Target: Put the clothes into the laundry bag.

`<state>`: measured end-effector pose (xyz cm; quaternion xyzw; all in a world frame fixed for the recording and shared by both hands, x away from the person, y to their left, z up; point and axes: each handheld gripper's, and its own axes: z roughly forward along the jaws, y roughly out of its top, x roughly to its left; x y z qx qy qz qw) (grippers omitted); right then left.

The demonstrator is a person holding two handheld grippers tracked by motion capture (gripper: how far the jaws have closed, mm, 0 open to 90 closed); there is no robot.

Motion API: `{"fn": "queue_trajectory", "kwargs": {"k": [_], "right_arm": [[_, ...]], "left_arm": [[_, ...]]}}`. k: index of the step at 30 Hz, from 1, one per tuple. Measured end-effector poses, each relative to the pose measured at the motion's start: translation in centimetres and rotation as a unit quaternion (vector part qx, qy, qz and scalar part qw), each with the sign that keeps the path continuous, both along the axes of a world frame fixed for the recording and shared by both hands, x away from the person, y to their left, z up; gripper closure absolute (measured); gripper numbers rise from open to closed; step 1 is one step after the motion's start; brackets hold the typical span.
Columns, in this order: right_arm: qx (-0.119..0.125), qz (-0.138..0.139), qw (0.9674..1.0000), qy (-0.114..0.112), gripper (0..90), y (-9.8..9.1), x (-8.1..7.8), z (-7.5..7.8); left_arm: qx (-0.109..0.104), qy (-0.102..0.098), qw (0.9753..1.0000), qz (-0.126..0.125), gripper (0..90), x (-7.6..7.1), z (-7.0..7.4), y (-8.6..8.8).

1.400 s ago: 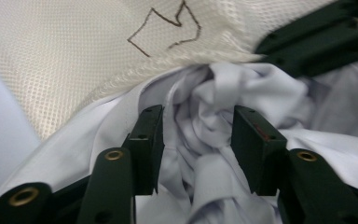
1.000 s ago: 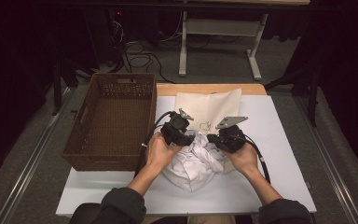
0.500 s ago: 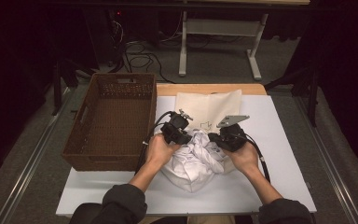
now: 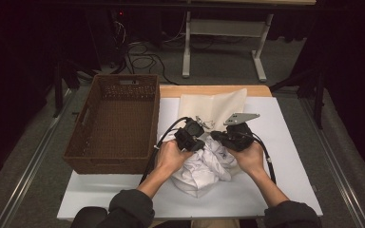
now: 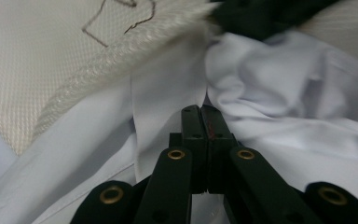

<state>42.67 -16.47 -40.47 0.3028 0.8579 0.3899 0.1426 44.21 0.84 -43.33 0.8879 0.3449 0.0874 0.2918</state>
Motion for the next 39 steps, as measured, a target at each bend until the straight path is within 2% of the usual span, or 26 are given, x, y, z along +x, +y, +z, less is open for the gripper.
{"fn": "queue_trajectory", "kwargs": {"k": [1,3,6,8,9,11,13,15,16,18,20,25,27,28,29,30,32,34,37,39], "right_arm": [[0.0,0.006,1.0,-0.001,90.0,0.3,-0.3,0.0],[-0.009,0.017,0.9998,0.002,90.0,0.6,-0.7,-0.2],[-0.024,0.021,0.9995,0.008,90.0,0.7,-1.1,-1.1],[-0.024,0.017,0.9994,0.018,90.0,0.5,-1.0,-1.7],[-0.03,0.011,0.9993,0.018,90.0,0.4,-1.0,-1.9],[-0.045,0.009,0.9989,0.012,89.9,0.4,-0.9,-2.0],[-0.051,0.009,0.9986,0.01,89.8,0.5,-0.8,-2.1],[-0.056,0.005,0.9984,0.01,89.5,0.5,-0.7,-2.1],[-0.058,0.001,0.9983,0.007,89.2,0.6,-0.7,-2.1],[-0.061,0.0,0.9981,0.007,88.6,0.6,-0.6,-2.1],[-0.061,-0.007,0.998,0.011,87.9,0.7,-0.3,-2.1],[-0.072,-0.02,0.997,0.021,84.8,0.9,0.7,-2.4],[-0.075,-0.021,0.9967,0.025,81.9,1.0,1.1,-2.6],[-0.076,-0.026,0.9964,0.028,81.1,1.0,1.3,-2.7],[-0.078,-0.027,0.9963,0.026,81.1,1.1,1.4,-2.8],[-0.084,-0.03,0.9957,0.027,80.5,1.2,1.5,-2.8],[-0.092,-0.034,0.9948,0.028,79.0,1.5,1.8,-3.0],[-0.103,-0.039,0.9935,0.03,78.9,1.8,2.0,-3.1],[-0.119,-0.043,0.9916,0.024,88.3,2.1,2.2,-3.2],[-0.121,-0.044,0.9914,0.023,89.5,2.1,2.3,-3.1]], "left_arm": [[0.005,0.002,0.9999,0.012,89.5,0.4,-0.5,-0.2],[-0.004,0.01,0.9994,0.032,89.4,1.2,-1.3,-0.2],[-0.013,0.016,0.9991,0.038,88.8,1.6,-1.5,-0.2],[-0.017,0.006,0.9996,0.022,85.9,1.1,-1.1,0.1],[-0.021,0.003,0.9995,0.023,79.3,0.9,-0.9,0.3],[-0.018,-0.015,0.9993,0.029,67.4,0.2,0.0,1.0],[-0.005,-0.032,0.9987,0.04,59.2,-0.4,1.0,1.8],[0.024,-0.053,0.9966,0.059,54.8,-0.7,1.4,2.2],[0.032,-0.052,0.9958,0.068,53.5,-0.6,1.4,2.3],[0.021,-0.022,0.9953,0.091,50.6,0.2,0.9,2.7],[0.013,0.004,0.9947,0.102,51.3,1.0,-0.1,2.8],[-0.007,0.037,0.9959,0.082,56.8,1.8,-1.3,1.9],[-0.012,0.061,0.9958,0.068,64.1,2.0,-1.7,1.6],[-0.008,0.064,0.9958,0.064,64.1,2.0,-2.0,1.5],[-0.009,0.066,0.9959,0.062,65.5,2.0,-2.1,1.5],[-0.014,0.068,0.9958,0.059,72.2,2.1,-2.1,1.6],[-0.018,0.063,0.9965,0.052,81.2,1.9,-2.0,1.7],[-0.021,0.057,0.9972,0.043,86.4,1.6,-1.8,1.7],[-0.021,0.045,0.9983,0.03,87.4,1.3,-1.6,1.7],[-0.023,0.035,0.9987,0.028,87.4,0.9,-1.5,1.6]]}}
